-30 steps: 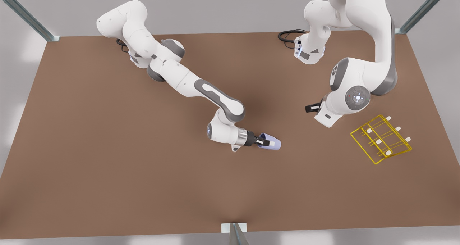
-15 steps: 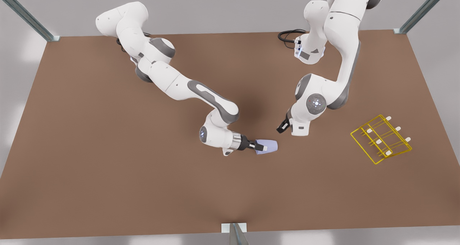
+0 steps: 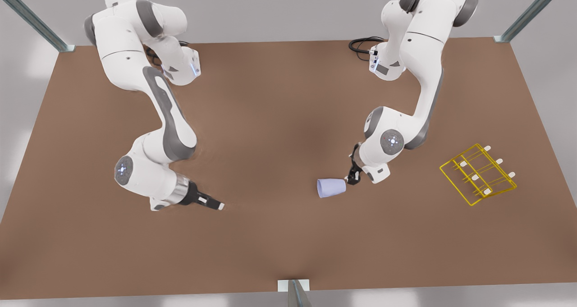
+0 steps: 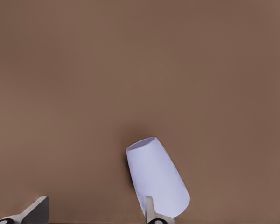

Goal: Place the cup on the cup holder

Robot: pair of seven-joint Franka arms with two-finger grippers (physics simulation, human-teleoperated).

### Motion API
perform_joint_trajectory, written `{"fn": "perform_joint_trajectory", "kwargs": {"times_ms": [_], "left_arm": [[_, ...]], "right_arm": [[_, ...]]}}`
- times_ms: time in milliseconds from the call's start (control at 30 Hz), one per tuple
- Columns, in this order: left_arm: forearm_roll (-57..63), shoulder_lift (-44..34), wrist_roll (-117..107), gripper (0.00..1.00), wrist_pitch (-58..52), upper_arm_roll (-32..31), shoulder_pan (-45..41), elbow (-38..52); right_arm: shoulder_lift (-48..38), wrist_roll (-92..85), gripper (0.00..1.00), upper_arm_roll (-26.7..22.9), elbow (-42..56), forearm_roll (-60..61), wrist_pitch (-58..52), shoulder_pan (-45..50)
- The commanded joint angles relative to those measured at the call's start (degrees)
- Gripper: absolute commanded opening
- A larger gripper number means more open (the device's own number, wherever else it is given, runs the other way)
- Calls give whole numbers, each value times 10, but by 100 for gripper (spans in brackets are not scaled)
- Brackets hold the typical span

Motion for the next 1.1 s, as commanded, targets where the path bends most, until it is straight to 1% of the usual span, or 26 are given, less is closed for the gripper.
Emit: {"fn": "perform_joint_trajectory", "kwargs": {"times_ms": [0, 33, 67, 100, 133, 167, 333, 433, 567, 1067], "left_arm": [[13, 46, -352, 100, -5, 0, -10, 72], [13, 94, -359, 100, -33, 4, -31, 131], [14, 117, -376, 100, -42, 6, -32, 167], [13, 117, -380, 100, -42, 7, -31, 164], [16, 116, -415, 100, -42, 7, -31, 160], [23, 116, -424, 100, -31, 6, -31, 145], [23, 116, -448, 100, 21, 6, -23, 104], [23, 123, -440, 100, 45, 6, -23, 101], [24, 135, -440, 100, 45, 6, -13, 102], [38, 170, -439, 100, 79, 4, -23, 108]], "right_arm": [[-89, -208, 100, -5, -25, -158, -217, -46], [-132, -246, 100, -5, -31, -201, -260, -64], [-136, -244, 100, -32, -39, -217, -270, -58], [-133, -261, 100, -52, -37, -210, -271, -53], [-124, -294, 100, -54, -31, -212, -270, -60], [-115, -295, 100, -54, -18, -211, -271, -60], [-110, -292, 100, -54, -16, -206, -271, -57], [-109, -291, 100, -52, -16, -205, -271, -55], [-109, -287, 100, -52, -10, -195, -265, -62], [-105, -287, 100, -54, -9, -192, -269, -63]]}}
